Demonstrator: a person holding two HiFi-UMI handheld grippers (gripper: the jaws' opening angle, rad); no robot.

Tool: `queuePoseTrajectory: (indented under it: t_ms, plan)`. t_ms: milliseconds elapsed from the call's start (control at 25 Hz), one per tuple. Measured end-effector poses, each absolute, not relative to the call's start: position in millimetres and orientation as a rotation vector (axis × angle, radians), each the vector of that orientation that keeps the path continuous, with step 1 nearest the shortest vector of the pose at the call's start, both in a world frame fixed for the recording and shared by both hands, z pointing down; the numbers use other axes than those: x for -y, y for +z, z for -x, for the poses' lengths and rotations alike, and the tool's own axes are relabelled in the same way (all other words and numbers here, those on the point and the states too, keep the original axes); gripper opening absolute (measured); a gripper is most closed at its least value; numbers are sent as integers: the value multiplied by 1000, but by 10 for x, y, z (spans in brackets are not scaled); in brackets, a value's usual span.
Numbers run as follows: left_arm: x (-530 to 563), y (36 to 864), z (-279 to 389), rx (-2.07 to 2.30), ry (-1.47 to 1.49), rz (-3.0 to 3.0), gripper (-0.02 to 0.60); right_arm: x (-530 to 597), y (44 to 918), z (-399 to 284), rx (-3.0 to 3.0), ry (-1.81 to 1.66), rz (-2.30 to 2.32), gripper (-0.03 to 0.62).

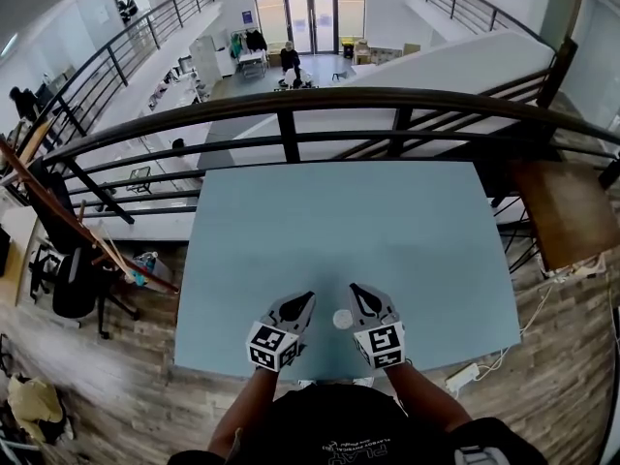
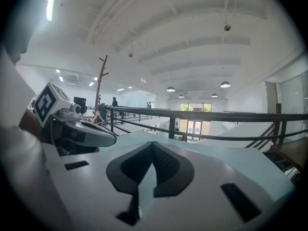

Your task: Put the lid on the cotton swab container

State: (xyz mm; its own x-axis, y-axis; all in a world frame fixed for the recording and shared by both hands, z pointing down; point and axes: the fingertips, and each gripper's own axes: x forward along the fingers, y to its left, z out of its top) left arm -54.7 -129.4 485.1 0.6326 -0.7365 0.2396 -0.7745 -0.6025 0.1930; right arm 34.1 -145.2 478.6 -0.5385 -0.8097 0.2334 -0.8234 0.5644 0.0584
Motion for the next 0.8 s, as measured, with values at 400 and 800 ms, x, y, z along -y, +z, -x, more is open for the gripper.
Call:
queuePoseTrajectory:
  t_ms: [400, 800]
  plan:
    - [1257, 4895, 458, 1204, 215, -2590, 11, 1403, 4756, -309, 2618, 74, -1353, 17]
    - [1273, 4869, 476, 1224, 179, -2579, 11, 1422, 4851, -465, 2558, 44, -1365, 17]
